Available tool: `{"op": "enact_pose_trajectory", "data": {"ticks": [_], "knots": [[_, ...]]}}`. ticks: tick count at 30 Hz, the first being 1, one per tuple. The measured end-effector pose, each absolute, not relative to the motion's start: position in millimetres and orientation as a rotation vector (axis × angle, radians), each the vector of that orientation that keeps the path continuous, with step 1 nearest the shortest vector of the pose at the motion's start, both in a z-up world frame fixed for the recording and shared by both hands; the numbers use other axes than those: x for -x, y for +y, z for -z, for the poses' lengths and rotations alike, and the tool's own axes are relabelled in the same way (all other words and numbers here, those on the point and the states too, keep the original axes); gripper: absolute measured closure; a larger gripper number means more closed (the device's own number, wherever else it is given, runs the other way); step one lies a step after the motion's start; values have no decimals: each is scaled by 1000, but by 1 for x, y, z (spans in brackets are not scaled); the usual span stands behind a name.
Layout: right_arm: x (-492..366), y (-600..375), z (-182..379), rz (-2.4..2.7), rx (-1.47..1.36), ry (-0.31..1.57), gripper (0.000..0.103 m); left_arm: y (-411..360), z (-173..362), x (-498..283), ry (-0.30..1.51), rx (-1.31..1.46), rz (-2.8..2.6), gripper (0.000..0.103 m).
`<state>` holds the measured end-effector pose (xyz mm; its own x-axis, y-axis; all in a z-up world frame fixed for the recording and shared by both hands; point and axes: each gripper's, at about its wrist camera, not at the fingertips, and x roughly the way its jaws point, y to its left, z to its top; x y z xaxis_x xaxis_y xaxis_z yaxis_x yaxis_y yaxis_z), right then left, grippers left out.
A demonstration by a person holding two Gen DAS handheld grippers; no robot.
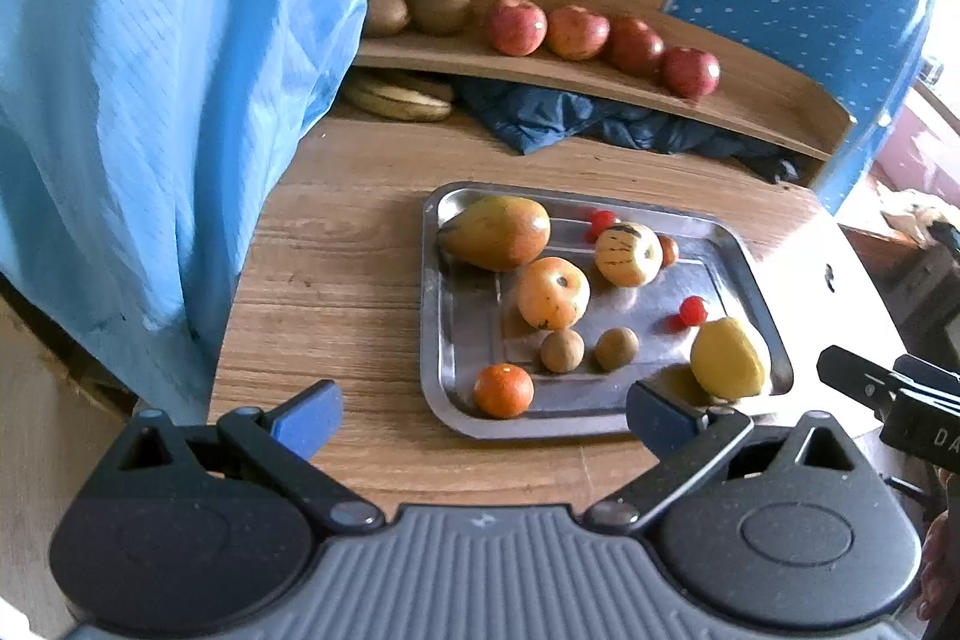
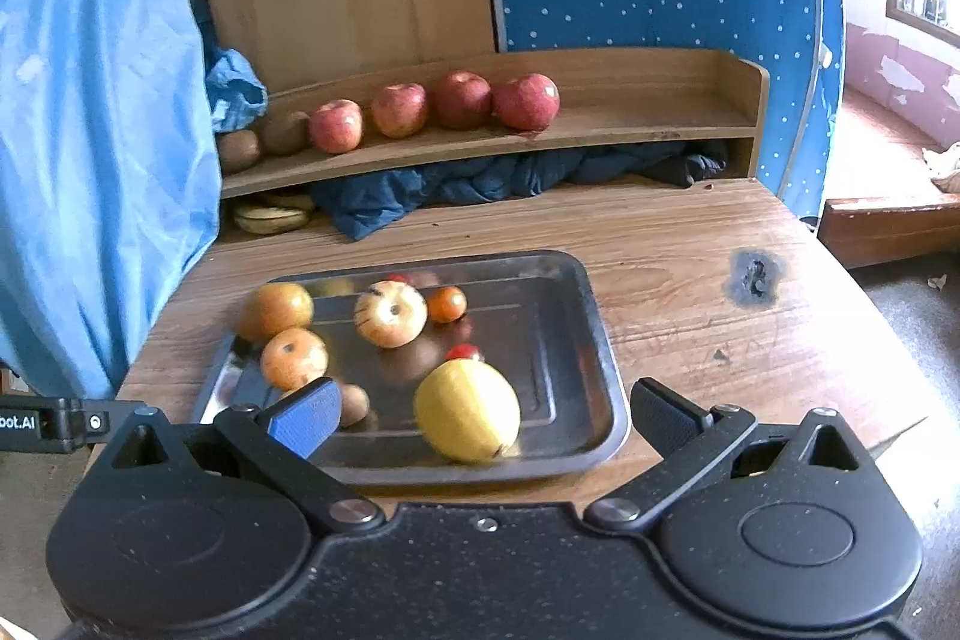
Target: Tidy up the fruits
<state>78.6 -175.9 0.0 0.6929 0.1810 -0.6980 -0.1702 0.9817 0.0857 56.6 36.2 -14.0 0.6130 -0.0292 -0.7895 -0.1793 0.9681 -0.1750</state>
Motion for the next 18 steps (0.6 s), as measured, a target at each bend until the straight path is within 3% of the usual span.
{"op": "enact_pose_trajectory", "data": {"ticks": [18], "knots": [[0, -138, -22, -148, -2, 689, 1, 59, -4, 10, 773, 76, -26, 0]]}}
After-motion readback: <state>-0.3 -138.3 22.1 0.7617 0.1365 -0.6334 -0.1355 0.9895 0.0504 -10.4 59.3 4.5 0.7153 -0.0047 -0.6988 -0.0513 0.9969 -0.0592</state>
